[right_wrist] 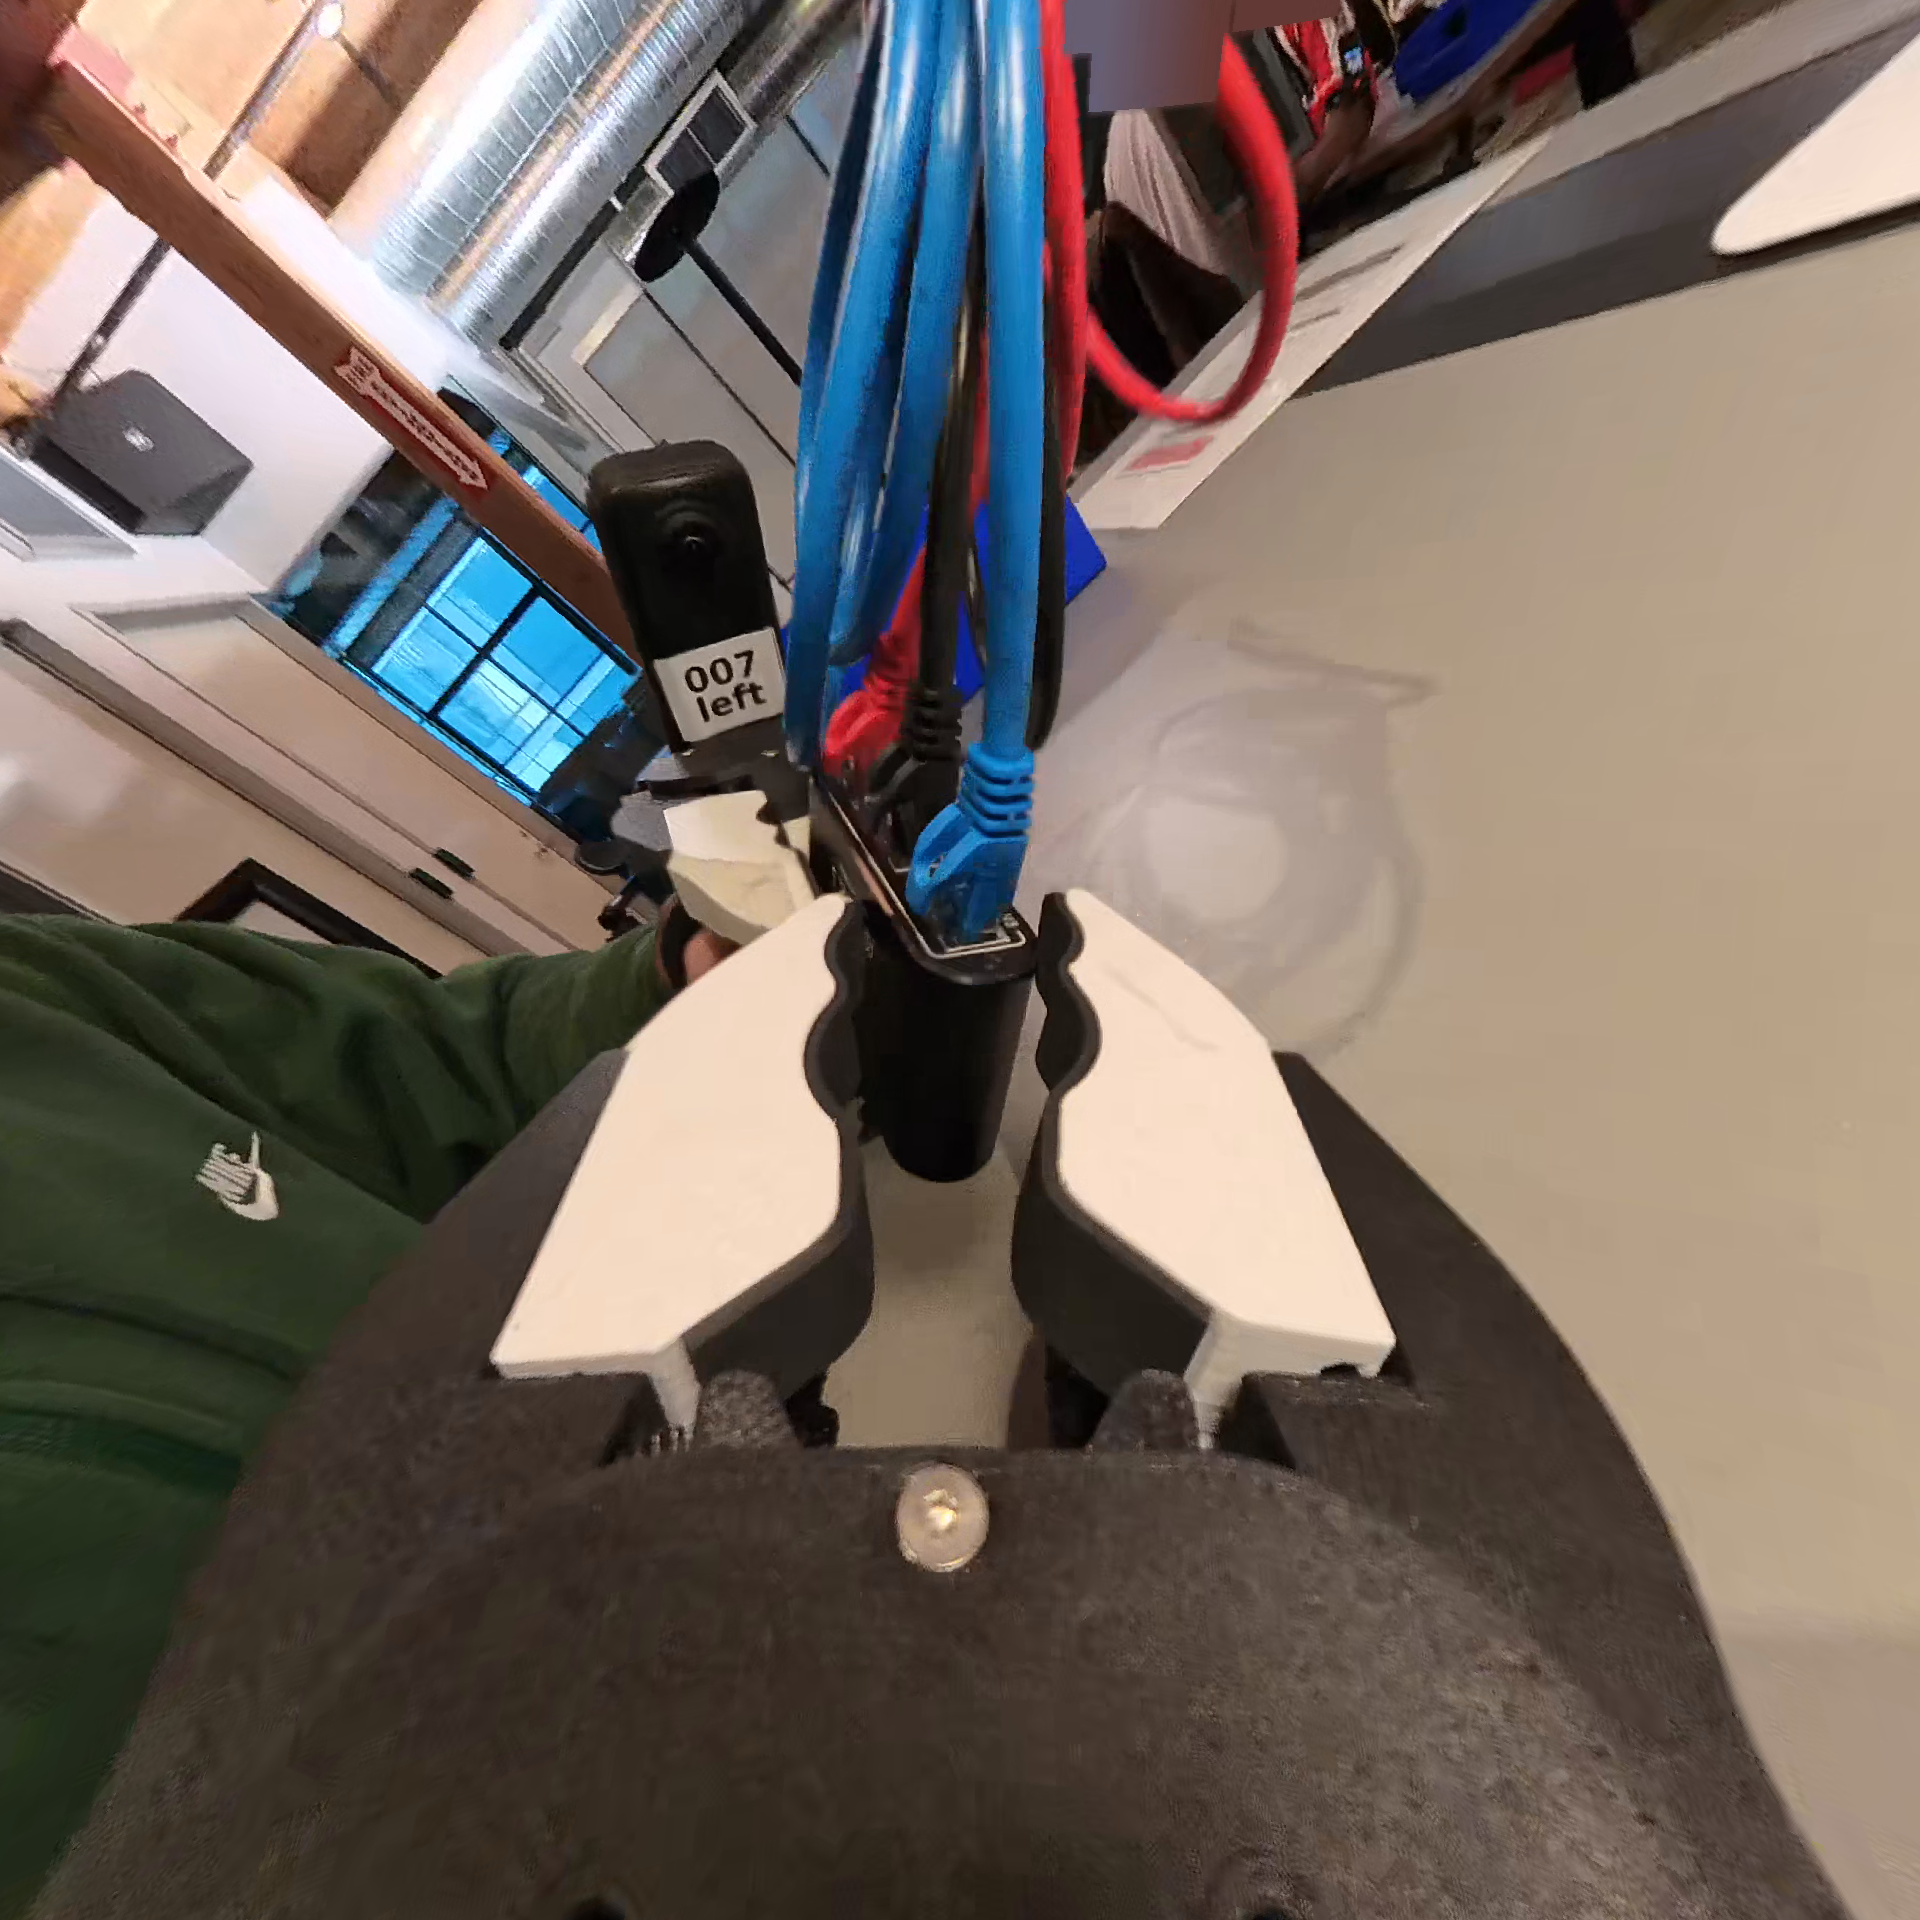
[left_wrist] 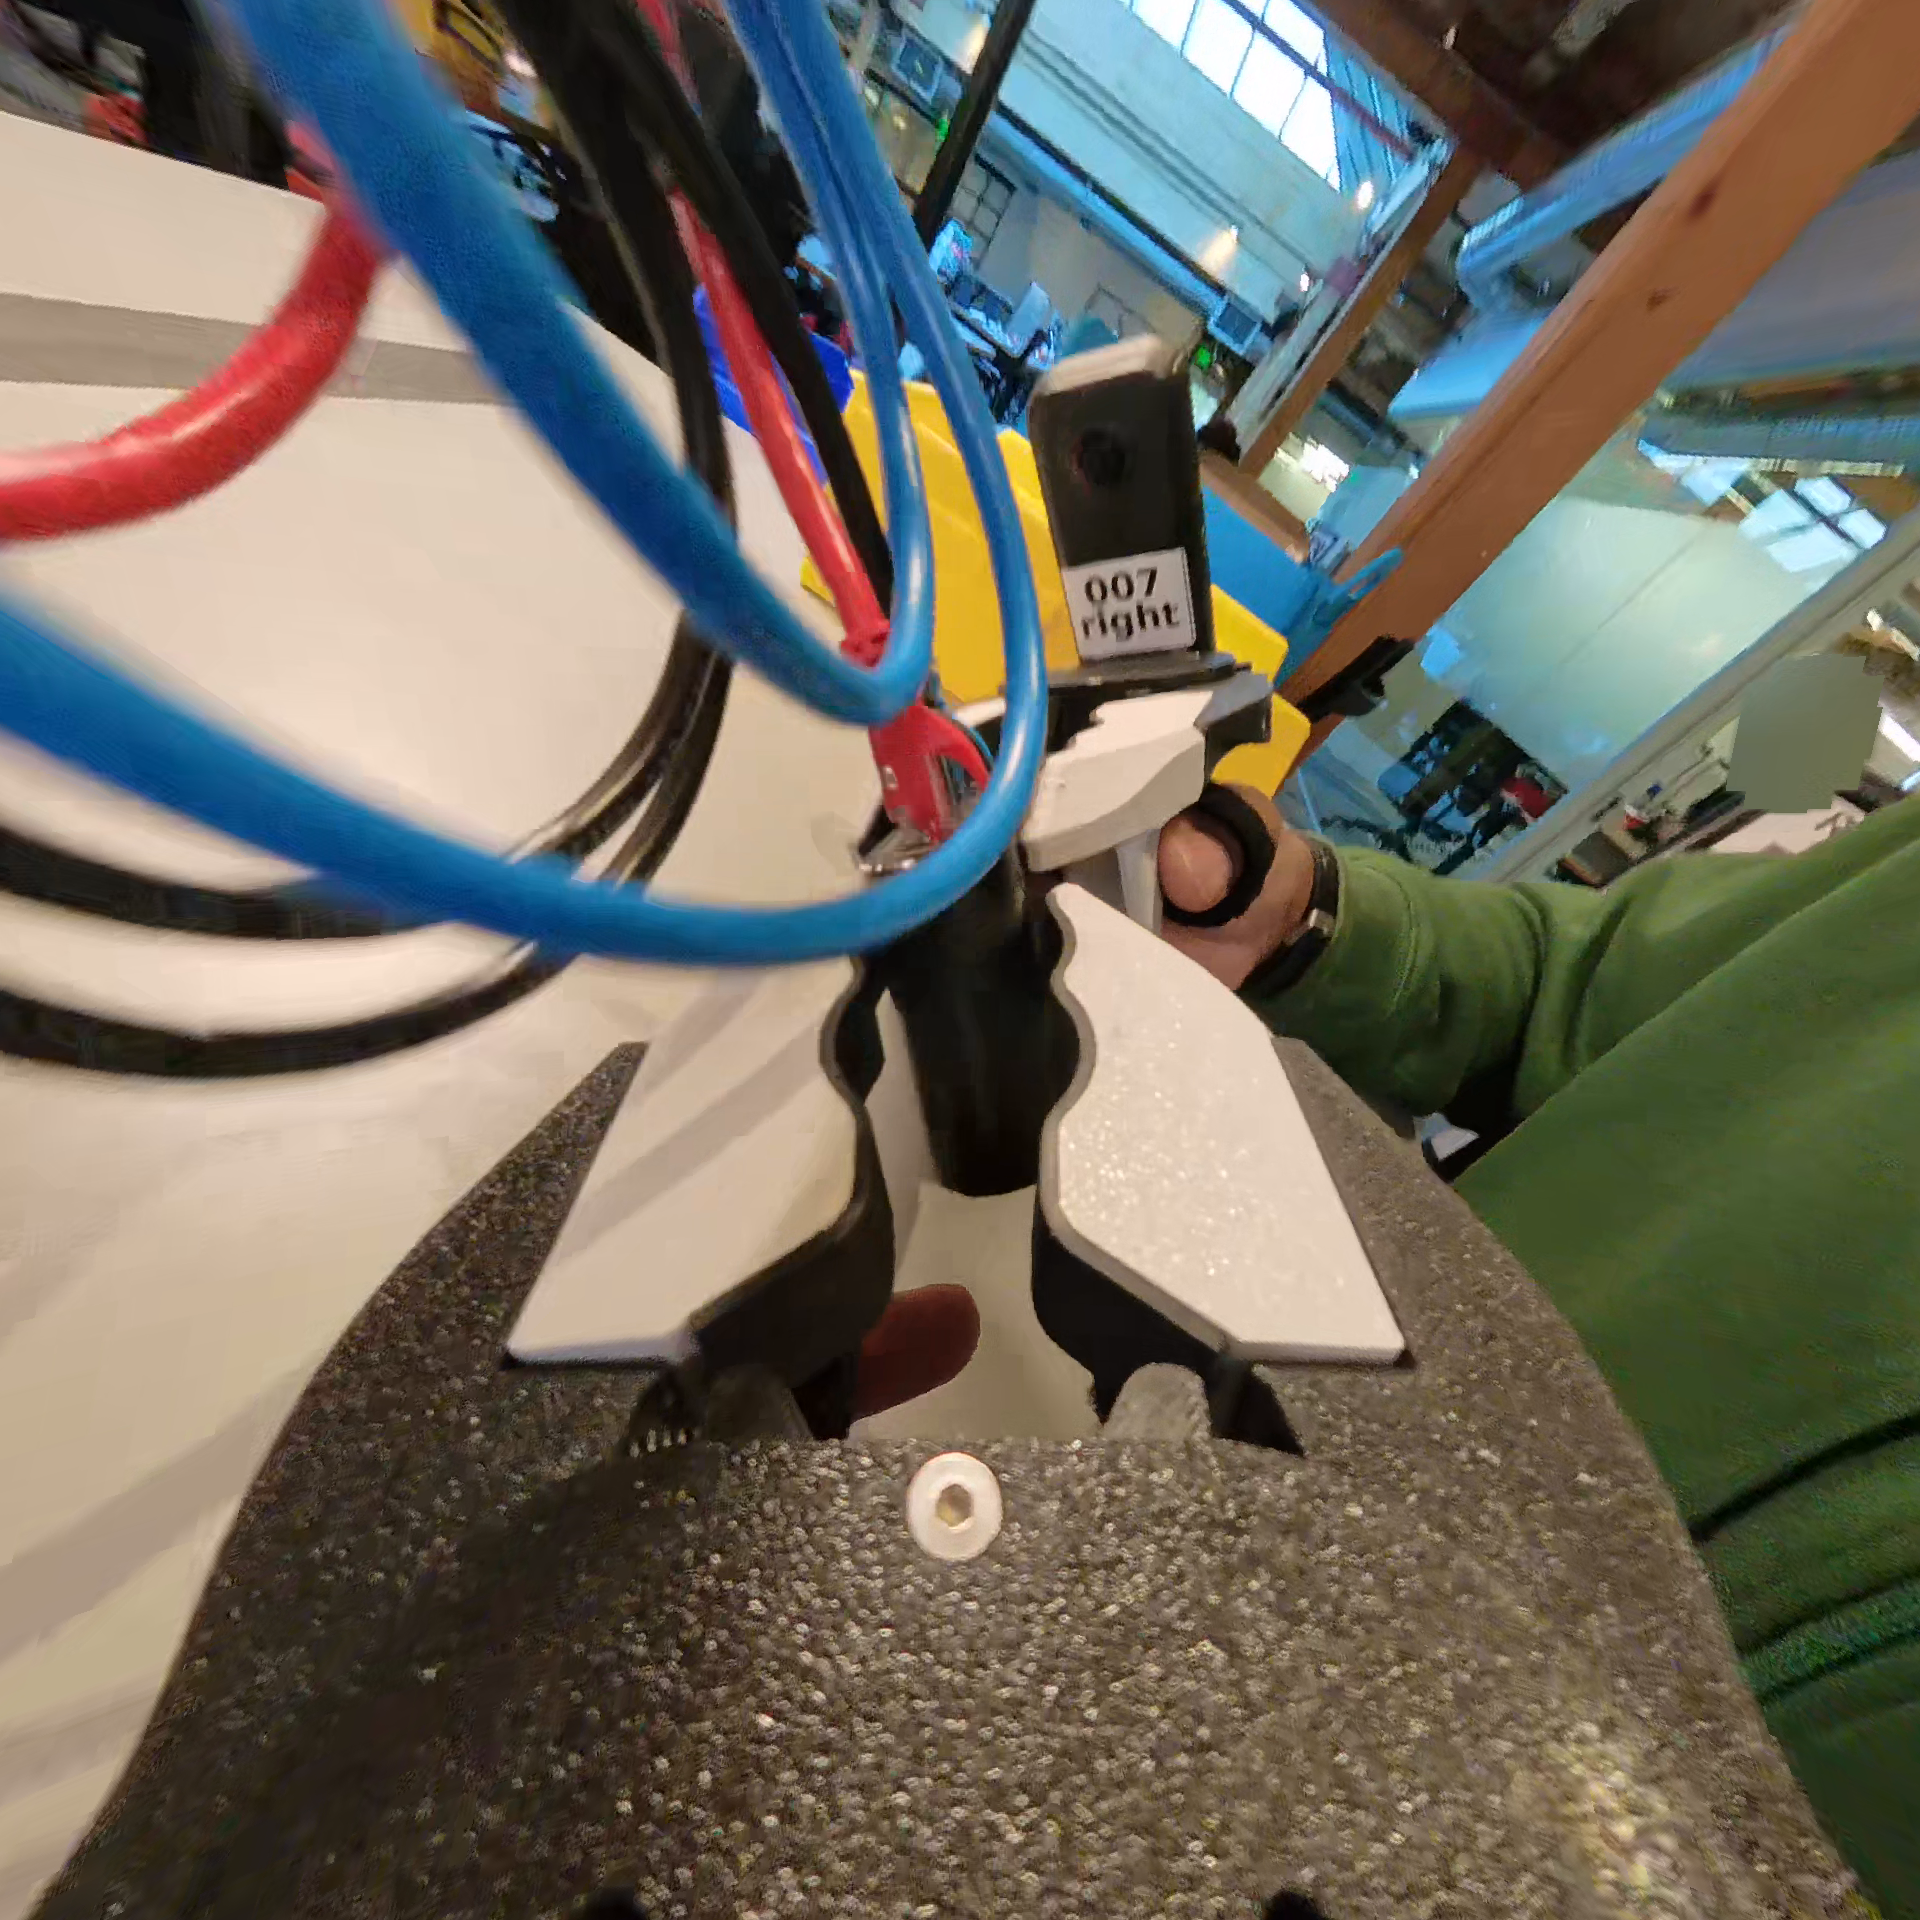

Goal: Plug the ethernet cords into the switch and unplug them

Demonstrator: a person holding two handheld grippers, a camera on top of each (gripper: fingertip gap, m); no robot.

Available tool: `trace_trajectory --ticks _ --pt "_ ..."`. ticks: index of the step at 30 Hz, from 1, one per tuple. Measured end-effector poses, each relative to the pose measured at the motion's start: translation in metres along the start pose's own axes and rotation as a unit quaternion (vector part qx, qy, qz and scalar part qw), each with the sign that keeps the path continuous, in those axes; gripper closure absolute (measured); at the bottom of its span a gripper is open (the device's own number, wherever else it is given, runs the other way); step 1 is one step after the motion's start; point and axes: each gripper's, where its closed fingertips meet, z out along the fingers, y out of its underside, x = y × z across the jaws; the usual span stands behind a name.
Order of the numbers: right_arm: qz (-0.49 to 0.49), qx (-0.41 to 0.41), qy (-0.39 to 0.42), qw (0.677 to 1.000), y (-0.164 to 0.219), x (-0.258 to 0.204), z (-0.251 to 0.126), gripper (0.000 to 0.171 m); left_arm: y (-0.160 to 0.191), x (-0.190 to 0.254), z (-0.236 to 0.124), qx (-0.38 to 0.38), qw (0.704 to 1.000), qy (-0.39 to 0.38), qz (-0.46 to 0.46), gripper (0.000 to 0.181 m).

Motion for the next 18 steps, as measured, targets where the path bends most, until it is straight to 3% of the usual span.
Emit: trace_trajectory --ticks 8,11,15,18 --pt "-0.022 -0.036 0.021 0.999 0.015 -0.001 0.008 0.138 -0.007 -0.003 -0.004 0.029 1.000 0.000 -0.005 0.155" --pt "-0.064 -0.039 0.039 0.996 0.011 0.002 0.003 0.128 -0.006 0.000 -0.004 0.029 0.999 0.019 -0.020 0.155" --pt "-0.047 -0.013 0.006 0.999 -0.001 -0.005 -0.003 0.124 -0.009 0.006 -0.006 0.038 0.997 0.055 -0.041 0.155" --pt "-0.029 -0.004 -0.017 0.999 -0.003 -0.008 -0.005 0.135 -0.005 0.008 -0.005 0.023 0.996 0.067 -0.047 0.155"
